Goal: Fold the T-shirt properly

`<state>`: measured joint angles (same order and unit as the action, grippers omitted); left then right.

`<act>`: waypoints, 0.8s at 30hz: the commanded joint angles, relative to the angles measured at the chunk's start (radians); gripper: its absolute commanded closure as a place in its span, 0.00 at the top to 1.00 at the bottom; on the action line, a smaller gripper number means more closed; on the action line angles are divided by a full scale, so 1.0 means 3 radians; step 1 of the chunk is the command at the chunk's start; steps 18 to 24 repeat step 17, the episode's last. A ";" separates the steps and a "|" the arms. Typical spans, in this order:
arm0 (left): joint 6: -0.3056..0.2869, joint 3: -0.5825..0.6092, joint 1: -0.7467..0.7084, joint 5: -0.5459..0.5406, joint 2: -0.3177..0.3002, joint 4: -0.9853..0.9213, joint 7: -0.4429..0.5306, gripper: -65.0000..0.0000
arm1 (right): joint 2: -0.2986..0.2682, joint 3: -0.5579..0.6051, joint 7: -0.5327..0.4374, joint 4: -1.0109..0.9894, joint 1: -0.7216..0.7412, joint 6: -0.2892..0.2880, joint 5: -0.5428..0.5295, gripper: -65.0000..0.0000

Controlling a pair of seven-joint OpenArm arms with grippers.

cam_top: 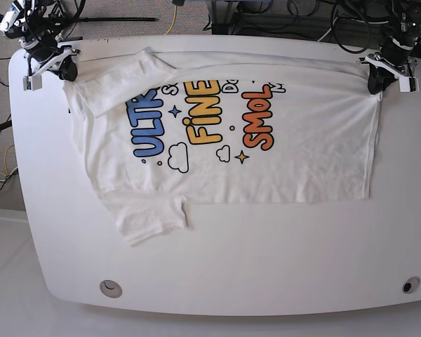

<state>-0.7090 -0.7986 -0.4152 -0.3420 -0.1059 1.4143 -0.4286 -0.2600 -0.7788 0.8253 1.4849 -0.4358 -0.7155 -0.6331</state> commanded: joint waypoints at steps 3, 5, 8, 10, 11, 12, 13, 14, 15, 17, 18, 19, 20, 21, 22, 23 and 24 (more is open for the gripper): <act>0.0141 -0.0005 -0.0112 0.0493 0.0008 -0.0063 -0.0574 0.02 | -0.0036 -0.0025 0.0157 0.0004 -0.0079 0.0058 0.0190 0.00; 0.0141 -0.0005 -0.0117 0.0493 0.0008 -0.0063 -0.0574 0.02 | -0.0036 -0.0025 0.0162 0.0004 -0.0120 0.0058 0.0190 0.00; 0.0141 -0.0005 -0.0112 0.0493 0.0008 -0.0063 -0.0574 0.02 | -0.0041 -0.0025 0.0162 0.0004 -0.0161 0.0058 0.0190 0.00; 0.0141 -0.0005 -0.0107 0.0493 0.0008 -0.0063 -0.0574 0.02 | -0.0041 -0.0025 0.0162 0.0004 -0.0166 0.0058 0.0190 0.00; 0.0141 -0.0005 -0.0107 0.0493 0.0008 -0.0063 -0.0574 0.02 | -0.0041 -0.0025 0.0162 0.0004 -0.0166 0.0058 0.0190 0.00; 0.0141 -0.0005 -0.0107 0.0493 0.0008 -0.0063 -0.0574 0.02 | -0.0041 -0.0025 0.0162 0.0004 -0.0166 0.0058 0.0190 0.00; 0.0141 0.0000 -0.0102 0.0493 0.0008 -0.0063 -0.0574 0.02 | -0.0041 -0.0025 0.0162 0.0004 -0.0166 0.0058 0.0190 0.00; 0.0141 0.0000 -0.0102 0.0493 0.0008 -0.0063 -0.0574 0.02 | -0.0041 -0.0025 0.0162 0.0004 -0.0166 0.0058 0.0190 0.00; 0.0141 0.0000 -0.0102 0.0493 0.0008 -0.0063 -0.0574 0.02 | -0.0041 -0.0025 0.0162 0.0004 -0.0166 0.0058 0.0190 0.00; 0.0141 0.0005 -0.0102 0.0493 0.0008 -0.0063 -0.0574 0.02 | -0.0041 -0.0025 0.0162 0.0004 -0.0166 0.0058 0.0190 0.00; 0.0141 0.0005 -0.0102 0.0493 0.0008 -0.0063 -0.0574 0.02 | -0.0041 -0.0025 0.0162 0.0004 -0.0166 0.0058 0.0190 0.00; 0.0141 0.0005 -0.0102 0.0493 0.0008 -0.0063 -0.0574 0.02 | -0.0041 -0.0025 0.0162 0.0004 -0.0166 0.0058 0.0190 0.00; 0.0141 0.0005 -0.0102 0.0493 0.0008 -0.0063 -0.0574 0.02 | -0.0041 -0.0025 0.0162 0.0004 -0.0166 0.0058 0.0190 0.00; 0.0141 0.0005 -0.0102 0.0493 0.0008 -0.0063 -0.0574 0.02 | -0.0041 -0.0025 0.0162 0.0004 -0.0166 0.0058 0.0190 0.00; 0.0141 0.0005 -0.0102 0.0493 0.0008 -0.0063 -0.0574 0.02 | -0.0041 -0.0025 0.0162 0.0004 -0.0166 0.0058 0.0190 0.00; 0.0141 0.0005 -0.0102 0.0493 0.0008 -0.0063 -0.0574 0.02 | -0.0041 -0.0025 0.0162 0.0004 -0.0166 0.0058 0.0190 0.00; 0.0141 0.0005 -0.0102 0.0493 0.0008 -0.0063 -0.0574 0.02 | -0.0041 -0.0025 0.0162 0.0004 -0.0166 0.0058 0.0190 0.00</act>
